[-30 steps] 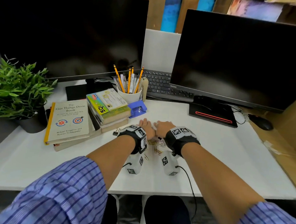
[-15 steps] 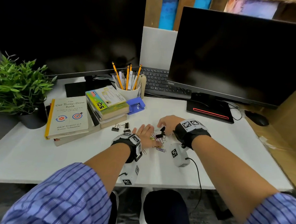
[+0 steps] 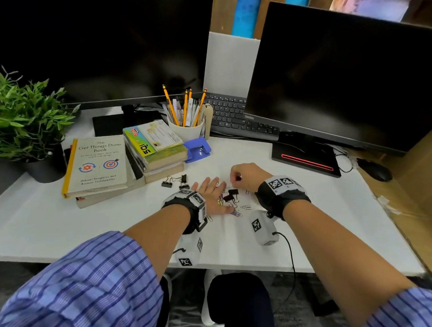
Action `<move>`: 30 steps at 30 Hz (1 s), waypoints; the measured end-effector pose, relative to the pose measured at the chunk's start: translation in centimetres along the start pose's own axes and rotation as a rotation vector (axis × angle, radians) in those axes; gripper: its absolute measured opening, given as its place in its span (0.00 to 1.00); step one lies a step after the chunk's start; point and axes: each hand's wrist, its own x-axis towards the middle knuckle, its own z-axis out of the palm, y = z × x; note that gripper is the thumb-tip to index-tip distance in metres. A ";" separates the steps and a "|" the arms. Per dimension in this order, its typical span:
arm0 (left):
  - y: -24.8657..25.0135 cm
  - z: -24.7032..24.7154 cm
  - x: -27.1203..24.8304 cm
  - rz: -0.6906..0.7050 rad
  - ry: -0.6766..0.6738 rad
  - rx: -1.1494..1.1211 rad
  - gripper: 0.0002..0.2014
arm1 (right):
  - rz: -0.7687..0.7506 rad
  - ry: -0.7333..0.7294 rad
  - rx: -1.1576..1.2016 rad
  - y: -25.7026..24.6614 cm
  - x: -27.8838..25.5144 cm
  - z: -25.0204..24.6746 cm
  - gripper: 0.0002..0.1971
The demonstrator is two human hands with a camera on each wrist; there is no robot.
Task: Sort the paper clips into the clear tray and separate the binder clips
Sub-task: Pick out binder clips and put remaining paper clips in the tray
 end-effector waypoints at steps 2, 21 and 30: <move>-0.6 0.8 0.1 0.028 -0.040 0.030 0.40 | 0.046 0.017 0.060 -0.1 0.0 -0.4 0.13; 0.8 -2.9 -0.9 -0.059 -0.059 0.354 0.41 | 0.022 -0.139 0.003 -0.7 0.1 1.1 0.10; 1.9 -3.6 -2.0 -0.142 -0.268 0.227 0.42 | -0.005 -0.142 0.032 -0.7 0.5 0.9 0.08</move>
